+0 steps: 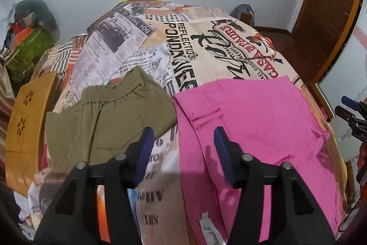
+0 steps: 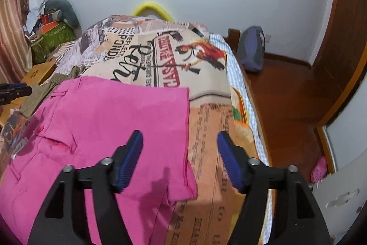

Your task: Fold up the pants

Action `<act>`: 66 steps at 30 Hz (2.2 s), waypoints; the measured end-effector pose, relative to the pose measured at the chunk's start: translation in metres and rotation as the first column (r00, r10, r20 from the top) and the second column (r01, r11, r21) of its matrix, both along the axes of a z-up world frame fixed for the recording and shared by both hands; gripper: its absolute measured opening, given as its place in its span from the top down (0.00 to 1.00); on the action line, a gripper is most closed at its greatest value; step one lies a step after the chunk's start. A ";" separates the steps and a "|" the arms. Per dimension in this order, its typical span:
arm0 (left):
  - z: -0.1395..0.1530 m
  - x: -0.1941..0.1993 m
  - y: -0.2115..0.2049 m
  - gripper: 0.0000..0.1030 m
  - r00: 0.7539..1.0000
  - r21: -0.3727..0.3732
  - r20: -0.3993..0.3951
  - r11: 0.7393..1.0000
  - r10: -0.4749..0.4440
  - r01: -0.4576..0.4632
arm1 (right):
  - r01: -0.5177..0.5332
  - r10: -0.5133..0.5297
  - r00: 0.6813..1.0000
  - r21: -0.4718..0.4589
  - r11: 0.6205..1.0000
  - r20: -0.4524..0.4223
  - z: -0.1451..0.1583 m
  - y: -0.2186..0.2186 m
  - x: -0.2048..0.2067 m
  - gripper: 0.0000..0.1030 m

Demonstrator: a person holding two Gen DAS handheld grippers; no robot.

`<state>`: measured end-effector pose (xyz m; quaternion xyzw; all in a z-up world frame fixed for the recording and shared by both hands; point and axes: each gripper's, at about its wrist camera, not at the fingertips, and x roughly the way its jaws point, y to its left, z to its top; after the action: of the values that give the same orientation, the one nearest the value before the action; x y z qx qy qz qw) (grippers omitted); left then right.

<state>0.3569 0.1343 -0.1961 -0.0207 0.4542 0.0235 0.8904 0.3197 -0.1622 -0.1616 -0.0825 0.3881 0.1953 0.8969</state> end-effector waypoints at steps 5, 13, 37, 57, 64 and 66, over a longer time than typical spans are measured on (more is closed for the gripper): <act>-0.014 0.028 0.004 0.45 1.000 0.001 -0.025 1.000 -0.008 0.008 | -0.020 0.020 1.000 -0.033 0.999 0.006 -0.010 0.015 0.025 0.36; -0.051 0.072 0.013 0.45 0.996 -0.022 -0.082 0.999 -0.031 0.029 | -0.031 0.029 0.999 -0.059 0.998 -0.021 -0.035 0.029 0.085 0.36; -0.080 0.101 0.016 0.72 0.988 -0.105 -0.104 0.989 -0.111 0.101 | -0.111 0.097 0.985 -0.097 0.989 -0.140 -0.078 0.055 0.126 0.92; 0.021 0.098 0.010 0.97 0.995 0.022 0.067 0.997 -0.072 0.071 | -0.031 0.033 0.999 -0.031 0.999 0.042 0.022 0.051 0.124 0.97; 0.075 0.063 0.001 0.97 0.987 0.042 0.137 0.996 -0.081 0.076 | -0.037 0.034 0.993 0.025 0.999 0.114 0.078 0.036 0.089 0.97; 0.083 0.050 -0.003 0.97 0.986 0.051 0.141 0.996 -0.086 0.080 | -0.040 0.035 0.992 0.040 0.998 0.124 0.088 0.031 0.076 0.97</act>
<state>0.4073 0.1311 -0.1130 0.0167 0.3891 -0.0050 0.9210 0.3962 -0.1314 -0.0732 -0.0827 0.3263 0.2148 0.9168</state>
